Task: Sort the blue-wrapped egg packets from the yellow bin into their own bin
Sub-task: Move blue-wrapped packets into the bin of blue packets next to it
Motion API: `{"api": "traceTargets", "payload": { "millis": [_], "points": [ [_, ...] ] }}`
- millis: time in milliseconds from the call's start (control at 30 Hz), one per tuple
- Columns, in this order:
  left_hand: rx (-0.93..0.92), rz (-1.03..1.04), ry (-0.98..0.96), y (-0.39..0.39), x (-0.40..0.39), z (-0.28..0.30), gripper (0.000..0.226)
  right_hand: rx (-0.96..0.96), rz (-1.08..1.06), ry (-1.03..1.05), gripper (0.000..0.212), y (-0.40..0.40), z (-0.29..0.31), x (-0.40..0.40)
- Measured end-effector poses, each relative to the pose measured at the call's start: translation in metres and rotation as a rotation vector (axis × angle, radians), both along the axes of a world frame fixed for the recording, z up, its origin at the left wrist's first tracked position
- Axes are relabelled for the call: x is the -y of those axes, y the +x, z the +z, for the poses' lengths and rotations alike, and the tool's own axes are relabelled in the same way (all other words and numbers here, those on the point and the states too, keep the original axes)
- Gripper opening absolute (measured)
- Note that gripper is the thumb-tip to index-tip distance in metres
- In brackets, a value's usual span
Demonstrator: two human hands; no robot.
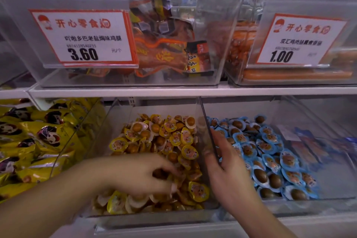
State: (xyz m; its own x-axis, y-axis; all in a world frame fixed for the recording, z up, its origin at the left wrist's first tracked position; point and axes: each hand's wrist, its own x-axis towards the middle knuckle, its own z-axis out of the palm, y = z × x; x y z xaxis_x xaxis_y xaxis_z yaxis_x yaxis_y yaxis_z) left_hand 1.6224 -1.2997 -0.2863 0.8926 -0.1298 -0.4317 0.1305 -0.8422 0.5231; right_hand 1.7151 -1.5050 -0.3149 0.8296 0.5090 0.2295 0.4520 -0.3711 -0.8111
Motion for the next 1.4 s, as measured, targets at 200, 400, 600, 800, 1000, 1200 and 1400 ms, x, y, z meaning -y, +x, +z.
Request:
{"api": "traceTargets", "payload": {
  "millis": [200,400,600,800,1000,1200,1400],
  "points": [
    [0.224,0.265,0.463,0.04,-0.014,-0.022,0.026,-0.001,-0.004,0.004,0.044,-0.001,-0.001,-0.001],
    [0.146,0.124,0.658,0.054,0.005,-0.041,0.043,-0.013,-0.005,0.006,0.046,0.0,-0.003,-0.002],
    [0.085,0.163,0.764,0.046,0.01,-0.043,0.032,-0.028,0.01,0.024,0.047,0.001,-0.002,-0.001],
    [0.026,0.073,0.825,0.041,0.015,-0.035,0.032,-0.038,0.023,0.016,0.049,0.002,-0.003,0.001],
    [0.296,0.164,0.584,0.026,-0.014,-0.027,0.027,-0.074,0.043,0.037,0.053,0.004,-0.002,0.002],
    [0.562,0.55,0.186,0.008,-0.004,-0.024,0.023,-0.009,0.01,0.0,0.056,-0.001,0.001,0.003],
    [0.809,0.679,-0.281,-0.002,0.067,0.004,0.027,0.491,0.088,0.012,0.043,-0.02,0.019,0.003]
  ]
}}
